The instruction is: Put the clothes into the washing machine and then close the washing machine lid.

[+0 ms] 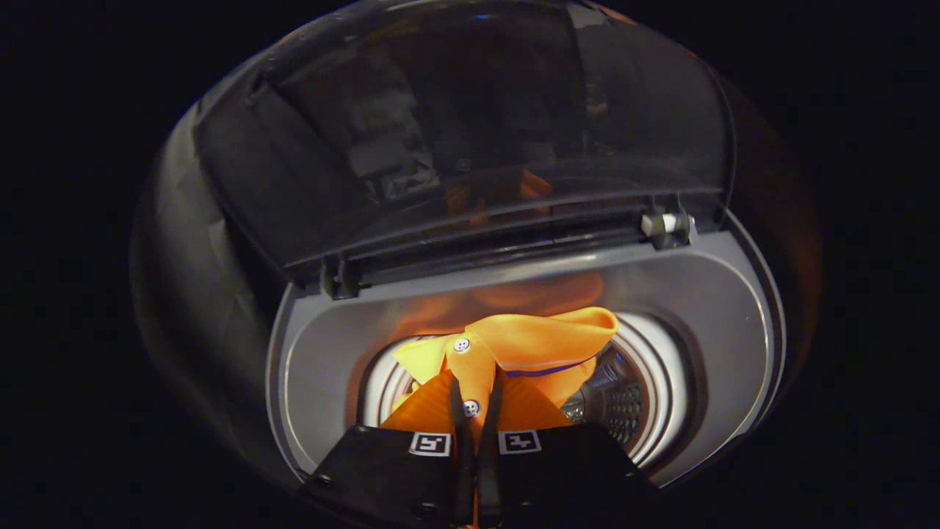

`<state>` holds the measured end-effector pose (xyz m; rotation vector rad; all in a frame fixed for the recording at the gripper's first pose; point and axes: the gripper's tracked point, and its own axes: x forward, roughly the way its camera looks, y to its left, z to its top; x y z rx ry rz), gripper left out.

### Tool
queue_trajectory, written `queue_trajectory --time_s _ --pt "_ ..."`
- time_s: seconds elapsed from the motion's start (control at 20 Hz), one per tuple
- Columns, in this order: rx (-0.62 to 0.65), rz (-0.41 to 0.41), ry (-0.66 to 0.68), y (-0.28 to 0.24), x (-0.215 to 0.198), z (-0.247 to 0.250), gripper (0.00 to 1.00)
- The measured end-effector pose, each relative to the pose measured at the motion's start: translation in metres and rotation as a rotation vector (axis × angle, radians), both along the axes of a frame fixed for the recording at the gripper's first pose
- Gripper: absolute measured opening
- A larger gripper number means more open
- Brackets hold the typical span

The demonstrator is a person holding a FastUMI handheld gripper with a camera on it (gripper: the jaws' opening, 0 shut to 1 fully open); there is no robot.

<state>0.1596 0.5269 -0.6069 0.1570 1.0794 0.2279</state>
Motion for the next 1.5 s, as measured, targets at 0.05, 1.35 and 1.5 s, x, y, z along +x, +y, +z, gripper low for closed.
queue_trajectory --time_s 0.05,1.35,1.5 --pt "0.000 -0.023 0.028 -0.004 -0.001 -0.005 0.10" --pt "-0.058 0.073 -0.002 -0.019 -0.040 0.054 0.98" --pt "0.013 0.033 -0.063 -0.018 -0.045 0.089 0.99"
